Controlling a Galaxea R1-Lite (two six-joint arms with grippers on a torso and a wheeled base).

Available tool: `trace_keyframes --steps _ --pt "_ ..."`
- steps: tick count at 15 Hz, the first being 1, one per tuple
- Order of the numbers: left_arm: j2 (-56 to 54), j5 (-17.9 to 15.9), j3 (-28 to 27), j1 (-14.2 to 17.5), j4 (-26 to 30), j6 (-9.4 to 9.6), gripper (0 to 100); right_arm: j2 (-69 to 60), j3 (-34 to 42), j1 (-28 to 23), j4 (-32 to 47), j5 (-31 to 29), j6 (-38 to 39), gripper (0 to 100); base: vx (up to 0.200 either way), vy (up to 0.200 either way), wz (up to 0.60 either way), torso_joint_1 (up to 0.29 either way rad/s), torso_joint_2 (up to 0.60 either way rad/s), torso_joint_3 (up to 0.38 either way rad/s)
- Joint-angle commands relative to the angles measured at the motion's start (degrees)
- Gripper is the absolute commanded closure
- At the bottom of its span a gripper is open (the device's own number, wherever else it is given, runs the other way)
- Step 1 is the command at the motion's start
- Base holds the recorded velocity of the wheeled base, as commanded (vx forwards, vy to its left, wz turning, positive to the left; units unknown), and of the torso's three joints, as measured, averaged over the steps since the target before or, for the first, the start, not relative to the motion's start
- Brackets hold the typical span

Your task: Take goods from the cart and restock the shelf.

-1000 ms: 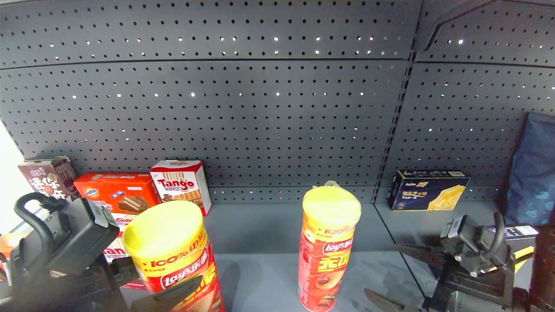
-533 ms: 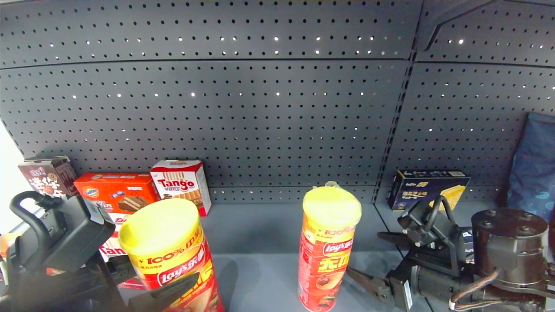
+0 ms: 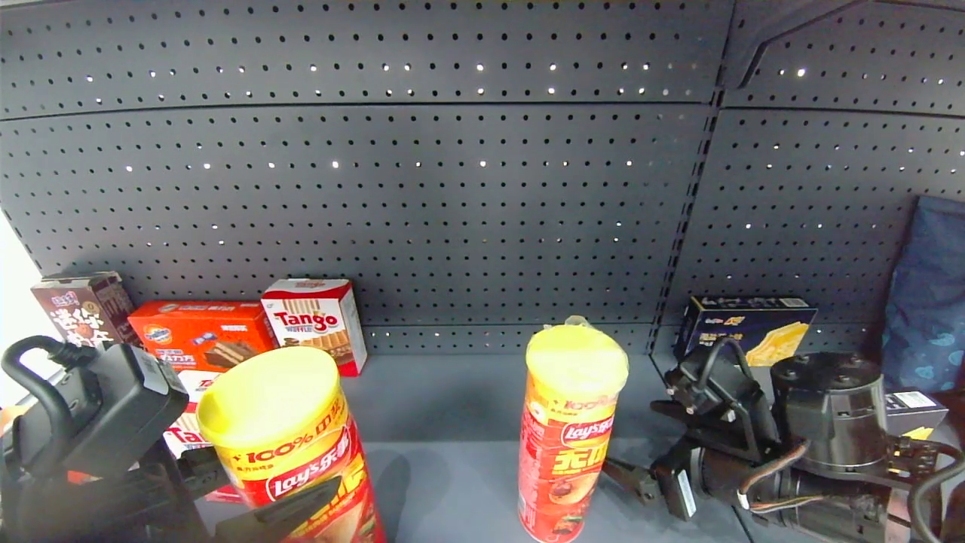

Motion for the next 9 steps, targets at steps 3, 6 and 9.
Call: trace_keyframes --steps 3,6,9 --pt "-0.6 0.0 0.0 0.7 0.0 0.0 100 3.6 -2.0 1.0 -0.1 0.1 -0.3 0 0.0 0.0 0.0 0.0 0.0 0.0" --pt "-0.7 0.0 0.0 0.8 0.1 0.0 100 3.0 -1.3 1.7 -0.1 0.2 -0.3 0 0.0 0.0 0.0 0.0 0.0 0.0" --pt "-0.7 0.0 0.0 0.8 0.1 0.0 100 2.9 -1.3 2.5 -0.1 0.1 -0.2 0 0.0 0.0 0.0 0.0 0.0 0.0"
